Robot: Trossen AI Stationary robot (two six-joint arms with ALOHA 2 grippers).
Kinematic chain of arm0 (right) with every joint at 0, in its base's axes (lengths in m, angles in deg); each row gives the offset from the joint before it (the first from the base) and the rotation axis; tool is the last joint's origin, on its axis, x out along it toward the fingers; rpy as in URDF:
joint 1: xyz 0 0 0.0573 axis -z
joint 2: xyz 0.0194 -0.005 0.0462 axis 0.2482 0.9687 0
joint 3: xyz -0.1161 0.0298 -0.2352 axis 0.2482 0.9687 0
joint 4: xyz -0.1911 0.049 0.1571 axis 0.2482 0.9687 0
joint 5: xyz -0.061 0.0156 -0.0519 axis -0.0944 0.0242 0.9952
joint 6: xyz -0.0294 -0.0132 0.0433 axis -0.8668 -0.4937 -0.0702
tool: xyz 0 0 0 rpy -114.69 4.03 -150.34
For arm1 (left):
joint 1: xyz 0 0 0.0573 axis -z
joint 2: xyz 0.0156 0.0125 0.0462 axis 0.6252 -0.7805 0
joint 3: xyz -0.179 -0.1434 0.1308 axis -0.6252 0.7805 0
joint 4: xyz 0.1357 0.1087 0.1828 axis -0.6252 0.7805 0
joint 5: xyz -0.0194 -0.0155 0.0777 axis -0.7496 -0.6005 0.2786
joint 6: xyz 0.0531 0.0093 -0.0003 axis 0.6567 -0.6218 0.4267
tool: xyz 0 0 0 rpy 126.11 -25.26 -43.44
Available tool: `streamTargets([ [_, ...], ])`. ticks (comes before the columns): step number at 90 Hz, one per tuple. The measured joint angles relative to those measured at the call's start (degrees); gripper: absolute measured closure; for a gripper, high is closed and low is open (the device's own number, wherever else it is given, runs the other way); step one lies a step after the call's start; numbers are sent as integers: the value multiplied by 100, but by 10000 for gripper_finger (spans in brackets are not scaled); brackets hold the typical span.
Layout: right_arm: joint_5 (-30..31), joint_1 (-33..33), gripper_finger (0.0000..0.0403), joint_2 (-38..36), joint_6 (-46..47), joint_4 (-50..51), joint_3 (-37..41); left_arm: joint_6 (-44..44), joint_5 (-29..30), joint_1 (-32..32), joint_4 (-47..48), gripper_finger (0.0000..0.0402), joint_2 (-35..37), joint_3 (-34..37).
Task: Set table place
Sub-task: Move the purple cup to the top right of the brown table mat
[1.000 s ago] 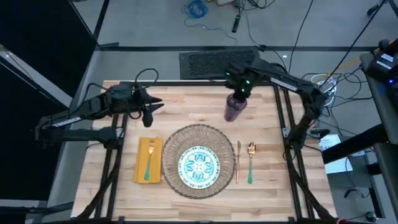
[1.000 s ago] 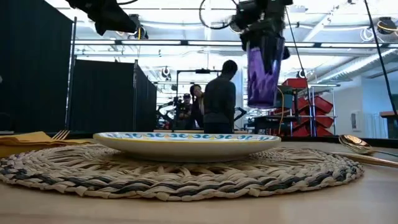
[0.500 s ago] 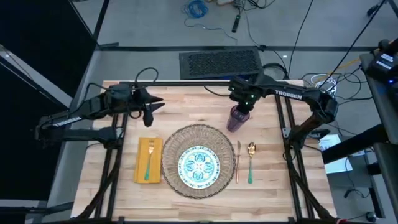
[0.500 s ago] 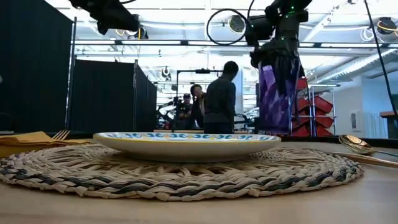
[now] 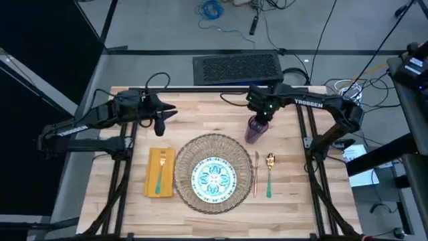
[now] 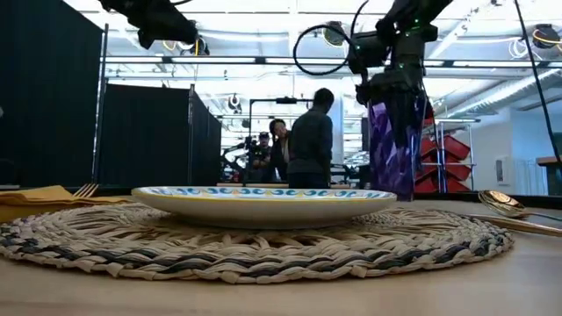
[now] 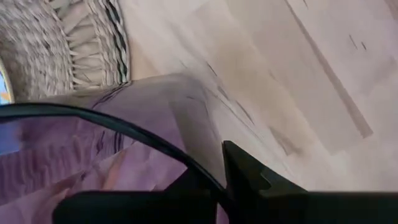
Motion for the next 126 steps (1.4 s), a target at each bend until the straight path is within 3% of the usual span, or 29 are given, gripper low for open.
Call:
streamTargets([
  [126,66,-197,403,236,388,325,-193,5,-121,-2,-1,314,0,0],
])
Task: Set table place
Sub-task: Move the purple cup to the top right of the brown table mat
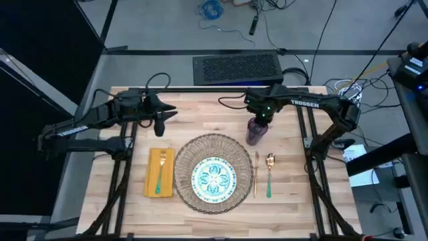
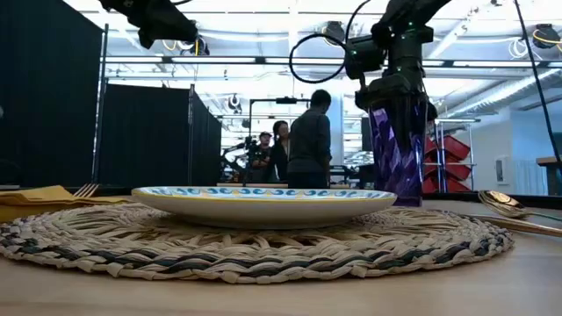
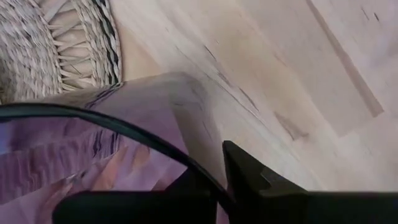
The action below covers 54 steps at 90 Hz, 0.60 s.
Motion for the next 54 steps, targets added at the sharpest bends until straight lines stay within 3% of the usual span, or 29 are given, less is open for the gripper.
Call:
streamTargets([
  [28,-20,-78,397,-7,173,-11,-15,-7,-34,2,1,314,0,0],
  [54,91,-74,335,-15,278,-28,-24,-10,-32,1,4,314,0,0],
])
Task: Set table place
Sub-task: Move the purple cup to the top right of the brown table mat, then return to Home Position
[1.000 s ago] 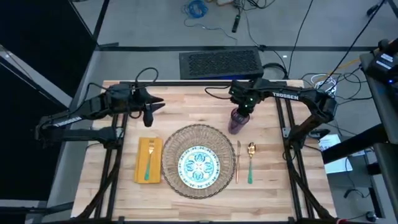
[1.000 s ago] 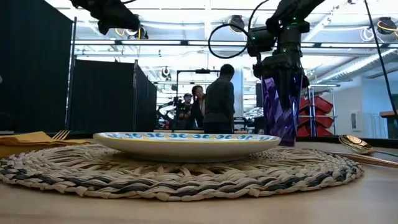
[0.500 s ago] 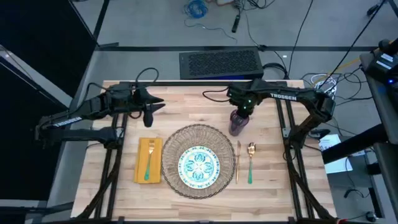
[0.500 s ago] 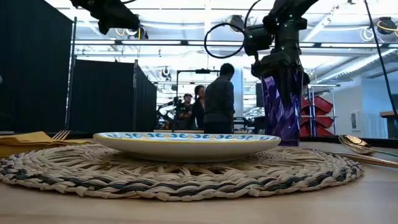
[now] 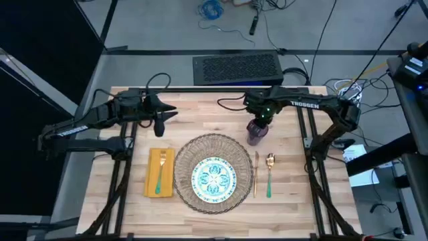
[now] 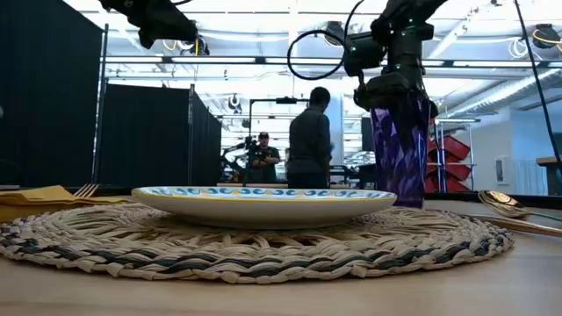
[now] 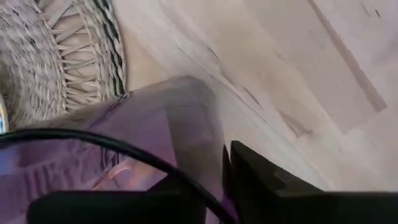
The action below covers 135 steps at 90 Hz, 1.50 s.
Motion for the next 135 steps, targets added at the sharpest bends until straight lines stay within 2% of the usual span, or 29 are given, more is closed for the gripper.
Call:
streamTargets([
  [18,1,0,300,-2,4,4,-2,1,0,0,10,314,0,0],
  [37,-7,0,283,-4,39,223,-225,2,0,-1,15,314,0,0],
  [66,99,-2,280,-6,-112,762,-1175,2,-85,-1,17,314,0,0],
  [115,141,0,280,-7,-404,2546,-3115,14,-183,-1,15,314,0,0],
  [135,102,-243,280,-402,-687,2529,-3580,30,-447,0,18,314,128,0],
])
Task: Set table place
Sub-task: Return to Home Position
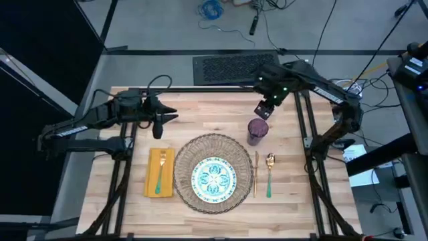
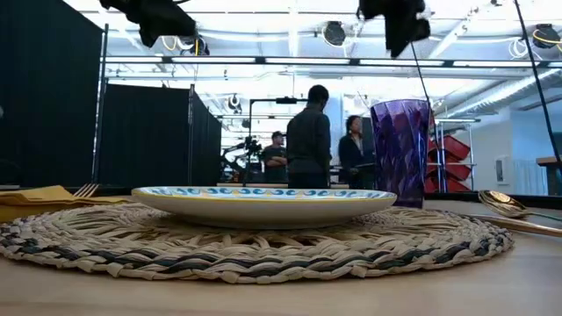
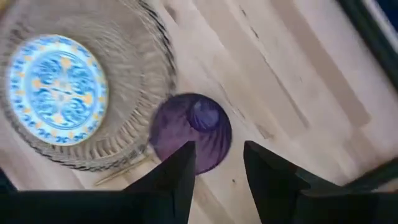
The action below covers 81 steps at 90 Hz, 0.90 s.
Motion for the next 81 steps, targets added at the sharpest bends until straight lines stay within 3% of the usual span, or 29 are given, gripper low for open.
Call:
streamTargets([
  [18,127,-607,280,-838,17,-39,197,-11,-192,0,87,314,387,-2],
  [30,621,-1323,280,-1673,426,-603,872,-145,-247,41,218,314,758,96],
  [39,964,-1924,280,-2470,834,-1508,1833,-327,-246,94,84,314,1152,454],
  [56,1076,-2864,280,-3790,1620,-3449,4234,-942,-243,130,-417,314,1872,1281],
  [81,1078,-3955,280,-4408,2521,-6072,6986,-1506,-241,130,-596,314,2505,1701],
])
